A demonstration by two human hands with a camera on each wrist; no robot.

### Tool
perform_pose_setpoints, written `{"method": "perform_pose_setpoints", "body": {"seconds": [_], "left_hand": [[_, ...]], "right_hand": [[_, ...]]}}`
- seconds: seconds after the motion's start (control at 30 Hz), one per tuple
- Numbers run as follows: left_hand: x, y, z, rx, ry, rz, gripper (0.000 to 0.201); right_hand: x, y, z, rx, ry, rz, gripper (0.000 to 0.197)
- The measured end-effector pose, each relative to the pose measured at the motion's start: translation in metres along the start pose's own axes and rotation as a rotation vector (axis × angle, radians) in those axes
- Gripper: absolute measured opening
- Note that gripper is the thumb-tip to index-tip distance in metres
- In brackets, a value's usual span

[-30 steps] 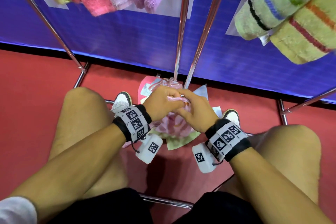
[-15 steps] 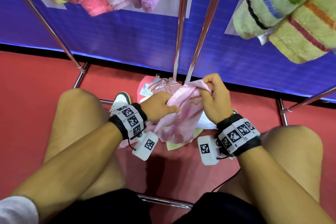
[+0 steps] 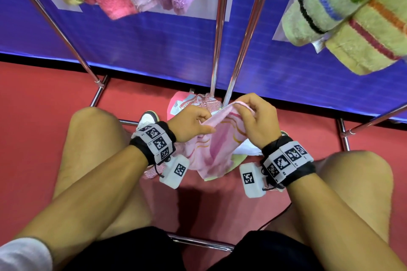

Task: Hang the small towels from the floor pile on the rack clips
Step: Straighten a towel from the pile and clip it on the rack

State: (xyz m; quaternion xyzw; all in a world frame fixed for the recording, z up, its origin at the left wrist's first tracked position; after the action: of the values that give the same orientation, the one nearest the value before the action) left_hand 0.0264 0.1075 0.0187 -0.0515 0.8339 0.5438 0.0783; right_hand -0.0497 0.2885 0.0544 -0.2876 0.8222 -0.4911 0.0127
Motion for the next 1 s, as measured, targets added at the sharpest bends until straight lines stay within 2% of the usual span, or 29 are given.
{"method": "perform_pose_setpoints", "body": {"seconds": [0.13,0.27,0.47,0.57,0.77,0.87,1.0], "left_hand": [[0.002,-0.020,-0.007,0.262,-0.021,-0.129,0.038],[-0.001,-0.023,-0.020,0.274,0.038,-0.153,0.033],[-0.007,-0.030,-0.035,0.280,0.143,-0.182,0.031],[-0.009,-0.040,-0.044,0.254,0.179,-0.213,0.030],[-0.015,-0.054,-0.057,0.221,0.349,-0.335,0.020],[-0.017,-0.053,-0.063,0.140,0.453,-0.318,0.021],[-0.017,-0.049,-0.065,-0.043,0.548,-0.306,0.020]], "right_hand": [[0.000,-0.001,-0.009,-0.011,0.092,0.002,0.009],[0.009,0.010,-0.029,-0.046,0.231,0.056,0.011],[0.010,0.033,-0.044,-0.147,0.325,0.126,0.020],[0.007,0.040,-0.046,-0.173,0.324,0.164,0.017],[0.004,0.062,-0.052,-0.193,0.319,0.313,0.015],[0.004,0.064,-0.054,-0.196,0.309,0.384,0.014],[0.002,0.066,-0.044,-0.174,0.202,0.499,0.005]]}}
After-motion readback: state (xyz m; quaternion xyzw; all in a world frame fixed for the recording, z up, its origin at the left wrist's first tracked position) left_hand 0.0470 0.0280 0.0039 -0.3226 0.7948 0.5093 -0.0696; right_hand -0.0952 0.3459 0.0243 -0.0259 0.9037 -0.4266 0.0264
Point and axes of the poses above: each hand's wrist, its own x-axis towards the middle knuckle, its own z-axis out of the palm, y = z × x, the point moved 3 cm from there along x, towards the middle knuckle, and after that the axes turned 4 degrees about -x, right-handed, at the moved point
